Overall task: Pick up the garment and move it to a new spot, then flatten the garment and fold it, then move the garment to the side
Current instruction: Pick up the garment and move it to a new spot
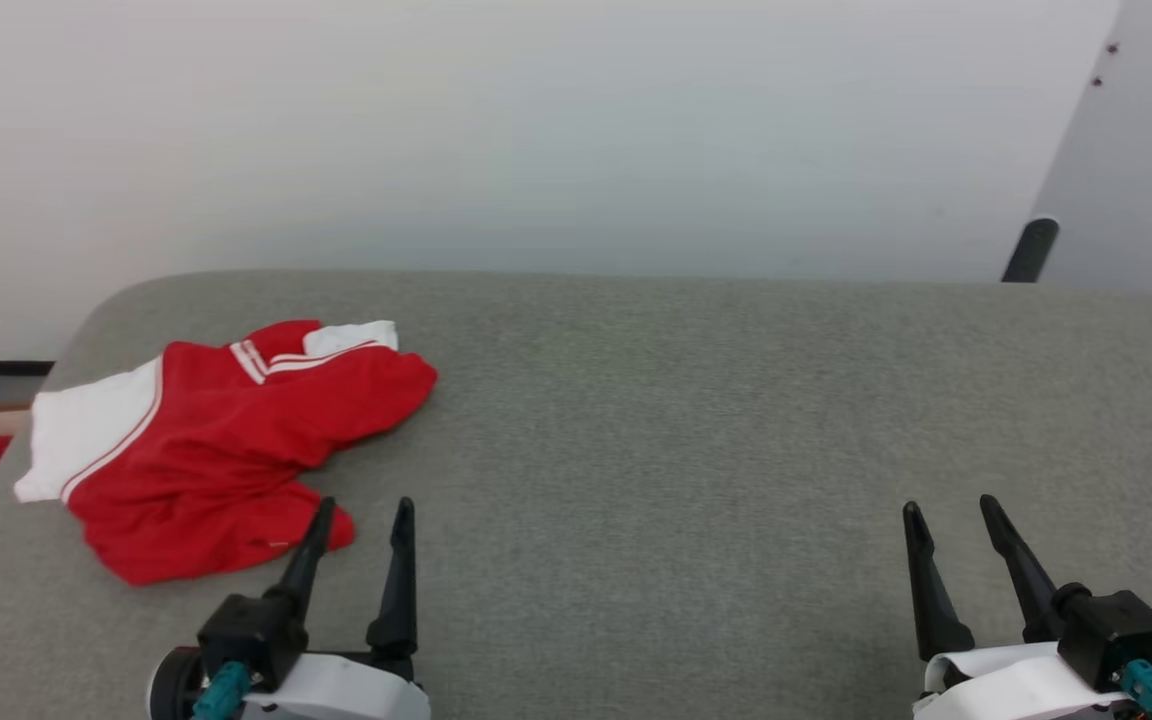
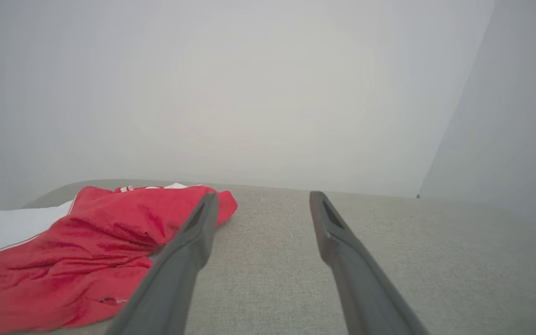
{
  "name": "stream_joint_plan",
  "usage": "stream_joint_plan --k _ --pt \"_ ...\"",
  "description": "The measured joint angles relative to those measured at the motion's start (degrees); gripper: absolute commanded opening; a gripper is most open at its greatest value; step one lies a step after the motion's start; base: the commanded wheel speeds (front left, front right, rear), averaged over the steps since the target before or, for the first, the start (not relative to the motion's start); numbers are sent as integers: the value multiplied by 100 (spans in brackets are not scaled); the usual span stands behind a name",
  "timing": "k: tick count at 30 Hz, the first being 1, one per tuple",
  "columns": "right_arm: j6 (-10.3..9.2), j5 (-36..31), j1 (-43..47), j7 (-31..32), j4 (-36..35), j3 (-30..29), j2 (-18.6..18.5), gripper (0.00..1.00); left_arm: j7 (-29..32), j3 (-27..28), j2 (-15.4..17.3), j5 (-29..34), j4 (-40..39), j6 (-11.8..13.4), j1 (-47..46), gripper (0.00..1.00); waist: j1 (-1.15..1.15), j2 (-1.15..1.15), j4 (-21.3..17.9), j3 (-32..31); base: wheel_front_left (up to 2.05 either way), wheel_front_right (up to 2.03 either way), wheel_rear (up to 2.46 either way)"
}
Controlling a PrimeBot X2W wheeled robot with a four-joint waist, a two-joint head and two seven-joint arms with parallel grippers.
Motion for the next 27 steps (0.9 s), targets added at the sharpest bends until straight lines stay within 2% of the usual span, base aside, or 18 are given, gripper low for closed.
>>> stream_joint_plan --k 7,23,27 --pt "0 14 41 0 13 153 0 100 0 223 -1 56 23 27 -13 100 0 0 348 -59 0 0 0" --pt "0 94 34 0 121 421 0 100 1 564 82 -24 -24 26 179 100 0 0 1427 -243 0 0 0" --pt "1 62 14 4 115 463 4 100 376 560 190 -266 2 -36 -76 100 0 0 1494 -201 0 0 0"
